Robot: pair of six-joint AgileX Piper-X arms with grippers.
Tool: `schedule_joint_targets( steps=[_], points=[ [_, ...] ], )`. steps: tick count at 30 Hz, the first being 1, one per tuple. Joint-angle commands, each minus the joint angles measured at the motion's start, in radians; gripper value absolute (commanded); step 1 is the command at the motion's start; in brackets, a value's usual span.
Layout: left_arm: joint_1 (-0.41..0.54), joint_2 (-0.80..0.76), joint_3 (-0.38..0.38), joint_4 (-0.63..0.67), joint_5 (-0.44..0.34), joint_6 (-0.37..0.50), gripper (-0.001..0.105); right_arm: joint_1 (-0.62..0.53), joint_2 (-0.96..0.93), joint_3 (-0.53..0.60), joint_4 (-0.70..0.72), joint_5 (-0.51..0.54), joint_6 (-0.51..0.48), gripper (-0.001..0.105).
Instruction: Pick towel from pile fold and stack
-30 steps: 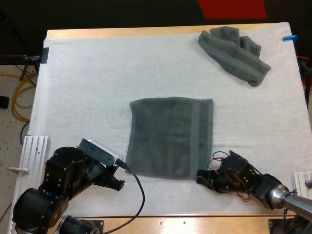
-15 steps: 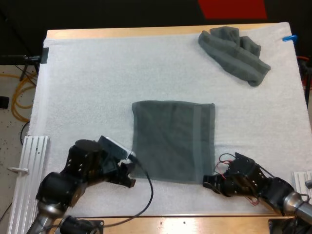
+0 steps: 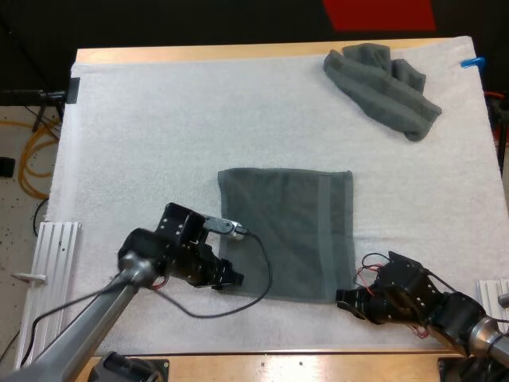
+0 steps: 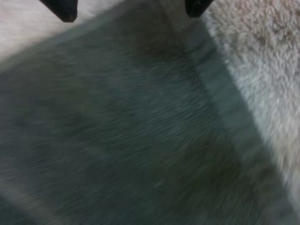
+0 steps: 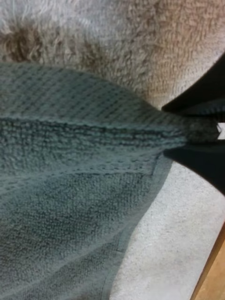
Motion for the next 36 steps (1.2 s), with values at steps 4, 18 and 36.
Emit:
schedule_joint_targets(
  steps=[4,18,36],
  points=[
    [0.002,0.105,0.001,-0.021,-0.012,-0.026,0.048,-0.002,-0.006,-0.005,0.008,0.001,-0.009,0.0],
    [0.002,0.251,0.001,-0.057,-0.01,-0.028,0.007,-0.002,-0.006,-0.005,0.008,0.001,-0.023,0.0],
    [0.002,-0.057,0.001,0.291,0.105,0.098,0.0,0.076,-0.004,-0.229,0.368,0.047,-0.23,0.0]
  ],
)
